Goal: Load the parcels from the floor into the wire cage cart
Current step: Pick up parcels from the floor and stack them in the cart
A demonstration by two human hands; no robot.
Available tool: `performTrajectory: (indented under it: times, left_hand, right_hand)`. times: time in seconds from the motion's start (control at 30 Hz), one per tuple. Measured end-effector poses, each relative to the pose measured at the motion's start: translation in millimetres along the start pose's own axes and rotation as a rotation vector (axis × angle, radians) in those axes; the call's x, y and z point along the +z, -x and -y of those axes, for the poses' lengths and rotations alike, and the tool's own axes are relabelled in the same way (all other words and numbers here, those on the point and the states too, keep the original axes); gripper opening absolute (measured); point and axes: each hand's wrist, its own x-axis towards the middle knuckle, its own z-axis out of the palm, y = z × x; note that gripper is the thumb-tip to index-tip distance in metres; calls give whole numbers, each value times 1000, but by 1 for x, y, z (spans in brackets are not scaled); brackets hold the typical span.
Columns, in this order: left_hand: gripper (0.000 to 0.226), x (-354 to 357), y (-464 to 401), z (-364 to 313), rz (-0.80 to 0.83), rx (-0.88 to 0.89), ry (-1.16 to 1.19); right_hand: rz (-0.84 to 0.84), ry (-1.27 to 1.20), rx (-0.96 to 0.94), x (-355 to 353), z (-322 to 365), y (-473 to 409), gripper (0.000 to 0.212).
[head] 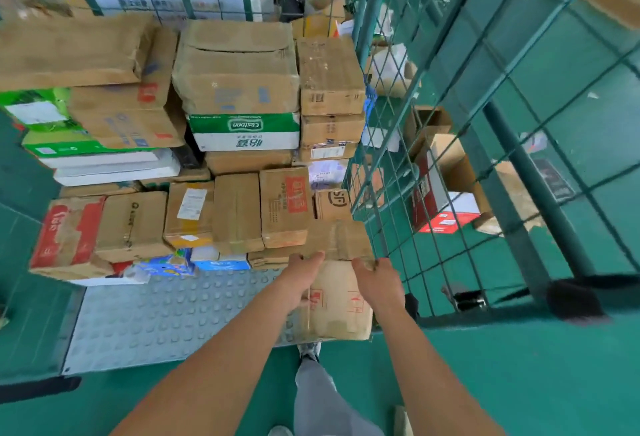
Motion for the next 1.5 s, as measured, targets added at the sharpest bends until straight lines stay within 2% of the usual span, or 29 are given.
performTrajectory:
  times: [0.17,0.37,0.47,0.53,0.67,0.77,0.9,1.1,1.27,1.37,1.5]
  left_hand:
    - [72,12,-68,-51,-9,-37,0]
    - [49,22,-139,-106,7,-12,41]
    - [33,22,-172,-126,-40,12,26]
    - [37,25,-197,-132,-61,33,37]
    - [52,29,-229,-141,-53,93,34]
    - [70,32,-244,-142,-17,121,3]
    - [85,31,-248,-133,13,25,26]
    - [80,13,-227,-109,1,6,88]
    - [70,-32,-185,-78,-88,24,146]
    - [60,-73,-148,-46,-149,42,236]
    - [60,-130,-81,17,-266,63,377]
  right_hand:
    - [7,-28,43,-3,33,-73,67]
    - [45,-76,36,4,75,-161,79]
    - [80,-118,74,11,92,-193,82]
    - [99,-158,76,15,101,-212,83]
    - [134,-247,134,26,111,-243,97]
    - [176,-434,291,40,107,-259,113]
    - [241,-569,362,61,97,-258,91]
    - [361,-601,364,88,104,-228,80]
    - [462,-558,237,102,131,-175,65]
    - [525,-487,139,118,144,-128,57]
    - [621,-405,32,142,150,-45,42]
